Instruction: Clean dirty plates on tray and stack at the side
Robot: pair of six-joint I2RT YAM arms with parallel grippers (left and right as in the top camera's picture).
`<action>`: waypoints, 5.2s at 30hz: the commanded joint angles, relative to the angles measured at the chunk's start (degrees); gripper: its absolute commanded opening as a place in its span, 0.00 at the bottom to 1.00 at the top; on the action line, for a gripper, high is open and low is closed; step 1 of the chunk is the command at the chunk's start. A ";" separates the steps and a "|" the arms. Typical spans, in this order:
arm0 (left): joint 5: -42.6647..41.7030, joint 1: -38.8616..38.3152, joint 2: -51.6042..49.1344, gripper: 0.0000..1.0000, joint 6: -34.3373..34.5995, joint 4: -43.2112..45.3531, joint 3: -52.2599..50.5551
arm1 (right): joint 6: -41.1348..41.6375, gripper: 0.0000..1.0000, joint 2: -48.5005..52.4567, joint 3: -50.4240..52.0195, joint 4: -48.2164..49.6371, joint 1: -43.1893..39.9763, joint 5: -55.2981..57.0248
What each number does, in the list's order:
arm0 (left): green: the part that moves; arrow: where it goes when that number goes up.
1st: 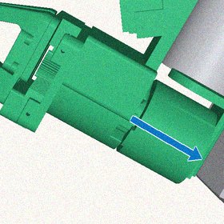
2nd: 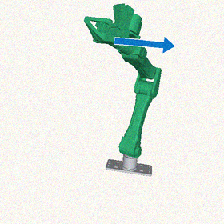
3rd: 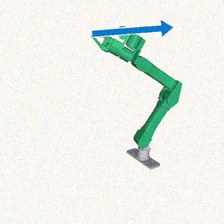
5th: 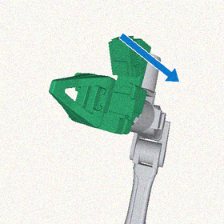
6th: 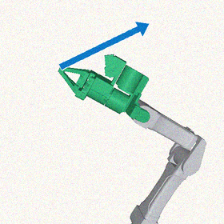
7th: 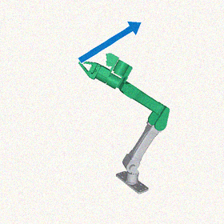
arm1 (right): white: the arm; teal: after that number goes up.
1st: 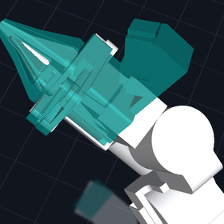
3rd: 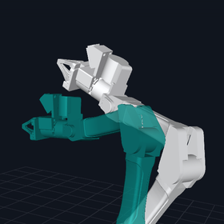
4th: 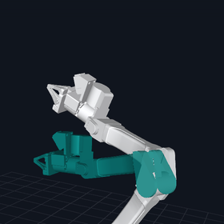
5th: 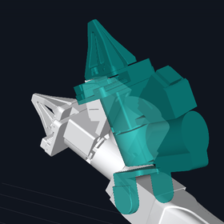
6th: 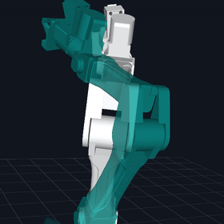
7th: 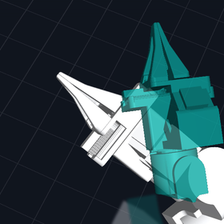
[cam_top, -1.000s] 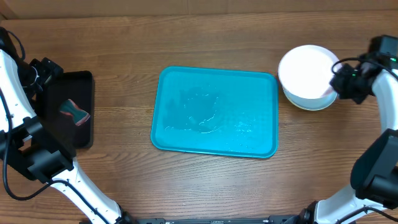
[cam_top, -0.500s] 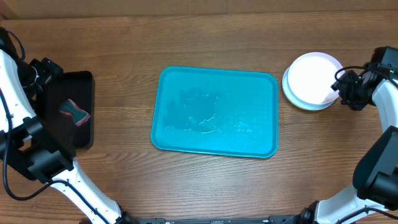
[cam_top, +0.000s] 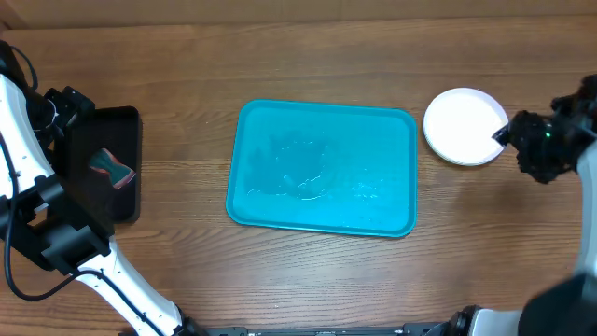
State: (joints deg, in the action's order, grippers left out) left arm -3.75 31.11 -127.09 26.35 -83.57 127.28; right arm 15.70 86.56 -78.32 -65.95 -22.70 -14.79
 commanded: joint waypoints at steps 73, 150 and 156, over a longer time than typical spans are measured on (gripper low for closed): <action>-0.33 -0.39 0.83 1.00 -1.05 0.04 0.37 | -0.48 1.00 -86.40 72.48 61.24 30.56 13.70; -0.33 -0.39 0.83 1.00 -1.05 0.04 0.37 | -10.08 1.00 -86.40 77.85 61.53 27.15 19.78; -0.33 -0.39 0.83 1.00 -1.05 0.04 0.37 | -22.03 1.00 -86.40 77.85 61.20 27.23 18.12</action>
State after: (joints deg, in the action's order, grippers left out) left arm -3.92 31.11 -127.09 26.35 -83.55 127.28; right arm 2.13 0.69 -1.04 -4.80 4.54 4.21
